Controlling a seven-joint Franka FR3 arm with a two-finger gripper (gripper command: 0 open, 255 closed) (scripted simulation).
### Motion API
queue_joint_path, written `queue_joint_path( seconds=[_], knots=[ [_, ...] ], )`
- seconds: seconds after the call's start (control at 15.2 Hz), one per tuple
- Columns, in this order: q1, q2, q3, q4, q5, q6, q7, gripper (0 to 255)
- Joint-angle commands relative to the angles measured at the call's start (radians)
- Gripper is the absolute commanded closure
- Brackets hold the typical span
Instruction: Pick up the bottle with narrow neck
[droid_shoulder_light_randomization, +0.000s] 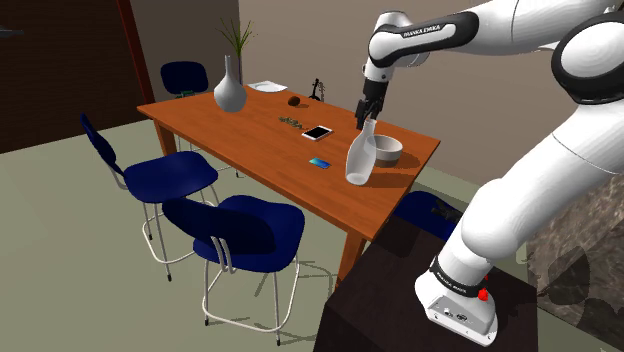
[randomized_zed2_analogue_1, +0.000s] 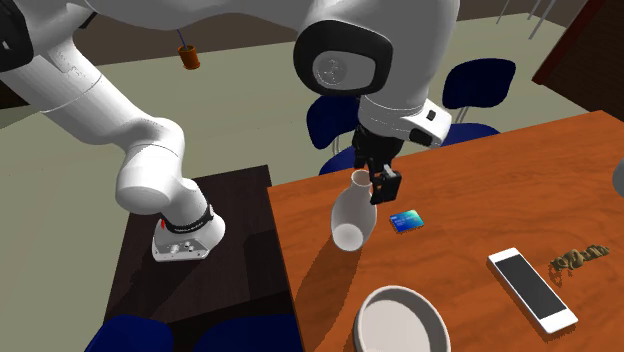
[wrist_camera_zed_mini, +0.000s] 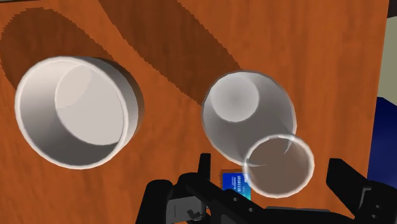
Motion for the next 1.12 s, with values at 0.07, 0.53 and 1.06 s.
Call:
queue_joint_path(
  seconds=[0.07,0.53,1.06],
  knots=[
    [-0.001,0.001,-0.001,-0.003,0.000,0.005,-0.002,255],
    [-0.001,0.000,-0.001,-0.004,0.000,0.004,-0.001,255],
    [0.001,-0.008,0.004,0.069,0.000,-0.076,0.000,255]
  ],
)
